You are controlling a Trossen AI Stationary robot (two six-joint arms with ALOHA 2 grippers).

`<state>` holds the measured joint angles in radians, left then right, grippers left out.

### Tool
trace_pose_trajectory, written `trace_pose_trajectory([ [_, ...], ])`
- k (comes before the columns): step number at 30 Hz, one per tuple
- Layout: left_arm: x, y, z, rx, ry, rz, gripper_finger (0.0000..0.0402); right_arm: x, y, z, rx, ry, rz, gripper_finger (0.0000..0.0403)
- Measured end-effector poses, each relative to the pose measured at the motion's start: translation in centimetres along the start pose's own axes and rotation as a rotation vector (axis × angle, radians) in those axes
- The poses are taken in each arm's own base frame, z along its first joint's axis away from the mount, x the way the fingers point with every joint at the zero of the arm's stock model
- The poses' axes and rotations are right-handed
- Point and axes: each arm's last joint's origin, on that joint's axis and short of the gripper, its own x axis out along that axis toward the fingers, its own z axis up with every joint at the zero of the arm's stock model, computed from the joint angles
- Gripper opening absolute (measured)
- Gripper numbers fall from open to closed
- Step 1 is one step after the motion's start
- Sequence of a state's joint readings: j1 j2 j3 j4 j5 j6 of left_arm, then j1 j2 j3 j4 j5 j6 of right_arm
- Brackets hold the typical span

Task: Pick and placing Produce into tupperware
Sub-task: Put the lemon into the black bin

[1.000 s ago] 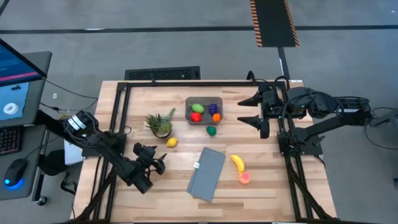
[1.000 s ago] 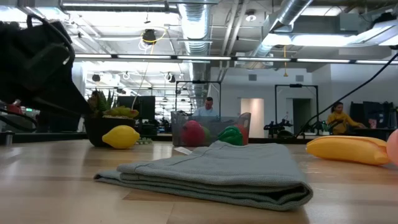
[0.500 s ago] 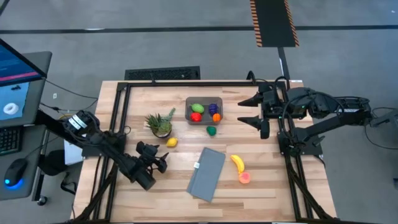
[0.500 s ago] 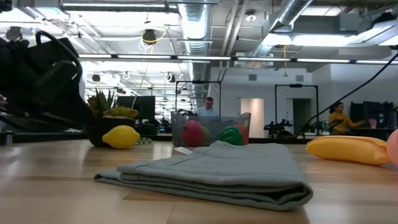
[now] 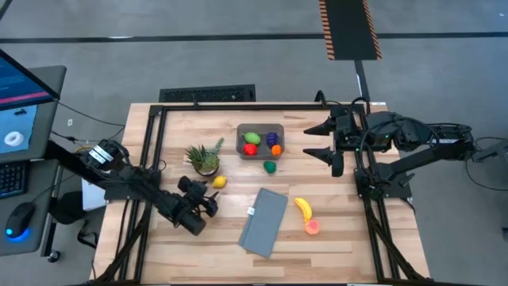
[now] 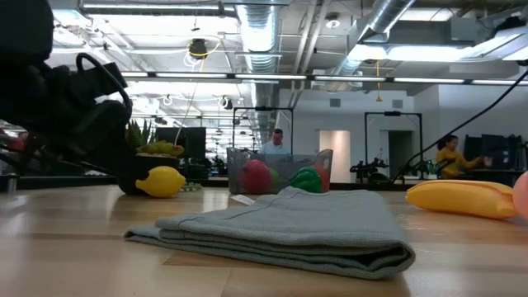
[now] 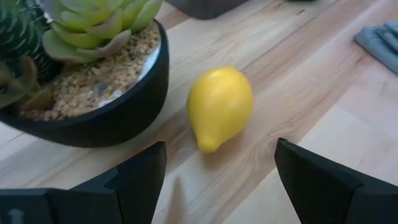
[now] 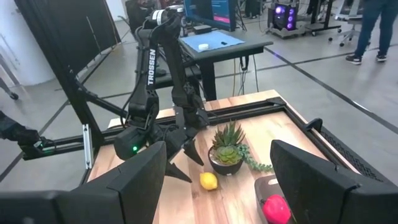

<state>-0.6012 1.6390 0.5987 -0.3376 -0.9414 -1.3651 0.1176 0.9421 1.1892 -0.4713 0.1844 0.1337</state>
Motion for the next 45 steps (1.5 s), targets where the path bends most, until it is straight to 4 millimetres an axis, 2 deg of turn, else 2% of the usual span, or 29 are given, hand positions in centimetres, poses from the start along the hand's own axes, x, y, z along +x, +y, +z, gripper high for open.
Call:
trace_pose_trajectory([
  [45, 3.0, -0.7, 2.6, 0.004, 0.027, -0.022, 0.0288, 0.0, 0.0, -0.2, -0.006, 0.023, -0.003, 0.0311],
])
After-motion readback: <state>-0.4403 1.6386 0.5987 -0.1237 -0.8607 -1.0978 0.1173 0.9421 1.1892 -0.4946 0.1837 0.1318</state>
